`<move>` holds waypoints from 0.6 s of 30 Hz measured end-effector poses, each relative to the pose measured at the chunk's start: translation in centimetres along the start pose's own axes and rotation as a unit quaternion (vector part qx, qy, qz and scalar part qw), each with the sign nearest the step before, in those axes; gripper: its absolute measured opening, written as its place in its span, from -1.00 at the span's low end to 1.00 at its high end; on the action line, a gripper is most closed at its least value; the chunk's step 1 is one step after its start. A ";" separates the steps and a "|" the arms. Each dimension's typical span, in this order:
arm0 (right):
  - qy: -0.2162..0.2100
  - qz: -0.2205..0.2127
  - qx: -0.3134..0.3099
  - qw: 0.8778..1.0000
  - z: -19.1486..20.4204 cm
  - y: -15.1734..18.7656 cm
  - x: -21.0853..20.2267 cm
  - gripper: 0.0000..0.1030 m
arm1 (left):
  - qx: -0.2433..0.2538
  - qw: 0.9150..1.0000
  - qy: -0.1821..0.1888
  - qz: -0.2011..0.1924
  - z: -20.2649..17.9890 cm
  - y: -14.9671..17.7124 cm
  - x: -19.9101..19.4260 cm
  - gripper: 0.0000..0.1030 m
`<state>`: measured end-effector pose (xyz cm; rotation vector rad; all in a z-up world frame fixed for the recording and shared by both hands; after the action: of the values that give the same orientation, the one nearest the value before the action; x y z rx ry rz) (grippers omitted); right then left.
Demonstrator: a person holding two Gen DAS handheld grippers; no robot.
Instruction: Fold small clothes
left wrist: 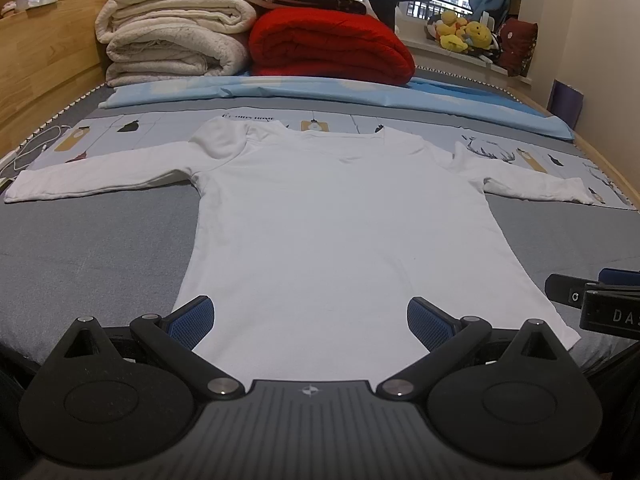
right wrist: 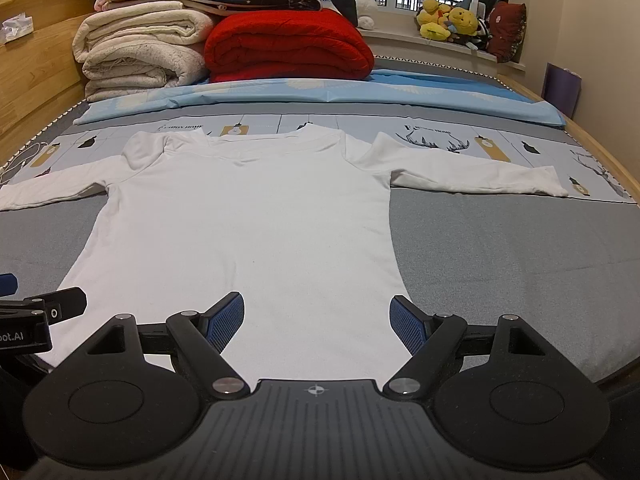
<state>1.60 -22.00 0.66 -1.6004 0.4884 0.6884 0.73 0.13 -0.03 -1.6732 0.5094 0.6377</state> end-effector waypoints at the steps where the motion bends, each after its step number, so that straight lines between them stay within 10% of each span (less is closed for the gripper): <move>1: 0.000 0.000 0.000 1.000 0.0 0.0 0.0 0.57 | -0.001 1.000 0.001 0.001 0.0 -0.1 0.0 0.99; 18: -0.007 -0.018 0.013 1.000 0.1 -0.7 -0.4 0.55 | -0.030 0.998 0.054 0.006 1.4 -7.1 0.2 1.00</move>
<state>1.69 -21.79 1.44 -1.5766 0.4562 0.6630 5.27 2.89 4.94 -1.7692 0.5845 0.5780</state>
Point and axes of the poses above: each gripper's, at about its wrist camera, not at the fingertips, and x roughly the way its jaws point, z to its left, y to its underside, the point moved 1 cm from there along x, roughly the way its jaws point, and after that the axes turned 8 degrees about -x, right-handed, at the moved point
